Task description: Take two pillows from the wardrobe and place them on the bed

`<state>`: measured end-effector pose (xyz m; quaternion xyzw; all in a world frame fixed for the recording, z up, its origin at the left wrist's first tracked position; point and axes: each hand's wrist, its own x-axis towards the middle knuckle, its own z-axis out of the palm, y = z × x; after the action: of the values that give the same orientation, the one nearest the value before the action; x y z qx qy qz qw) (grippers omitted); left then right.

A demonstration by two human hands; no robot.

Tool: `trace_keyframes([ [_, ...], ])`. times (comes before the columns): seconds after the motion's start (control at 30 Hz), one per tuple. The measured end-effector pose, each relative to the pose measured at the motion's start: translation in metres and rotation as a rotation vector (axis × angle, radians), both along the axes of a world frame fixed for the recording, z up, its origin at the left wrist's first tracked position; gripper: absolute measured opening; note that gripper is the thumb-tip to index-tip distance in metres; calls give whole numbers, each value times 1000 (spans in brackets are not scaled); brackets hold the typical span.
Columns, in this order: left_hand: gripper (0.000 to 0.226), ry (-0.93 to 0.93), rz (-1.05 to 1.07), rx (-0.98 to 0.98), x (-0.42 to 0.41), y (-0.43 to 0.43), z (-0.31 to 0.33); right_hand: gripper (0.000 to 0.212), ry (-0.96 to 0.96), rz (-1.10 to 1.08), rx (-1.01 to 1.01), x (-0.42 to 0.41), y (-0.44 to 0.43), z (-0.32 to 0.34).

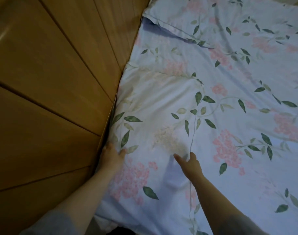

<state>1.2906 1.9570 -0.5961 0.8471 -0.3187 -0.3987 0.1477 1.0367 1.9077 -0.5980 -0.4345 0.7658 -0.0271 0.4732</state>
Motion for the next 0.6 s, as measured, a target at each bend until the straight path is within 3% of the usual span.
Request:
trace_keyframes([
  [0.13,35,-14,101,-63,9,-17,-23,89,-92,-133,-137,14,-21,-29],
  [0.23,23,-72,131,-216,8,-23,-21,76,-36,-30,-214,21,-31,-31],
  [0.47,18,-145,157,-614,2,-39,40,58,14,82,-602,27,-57,42],
  [0.6,15,-170,123,-720,6,-65,75,48,20,35,-722,30,-73,72],
])
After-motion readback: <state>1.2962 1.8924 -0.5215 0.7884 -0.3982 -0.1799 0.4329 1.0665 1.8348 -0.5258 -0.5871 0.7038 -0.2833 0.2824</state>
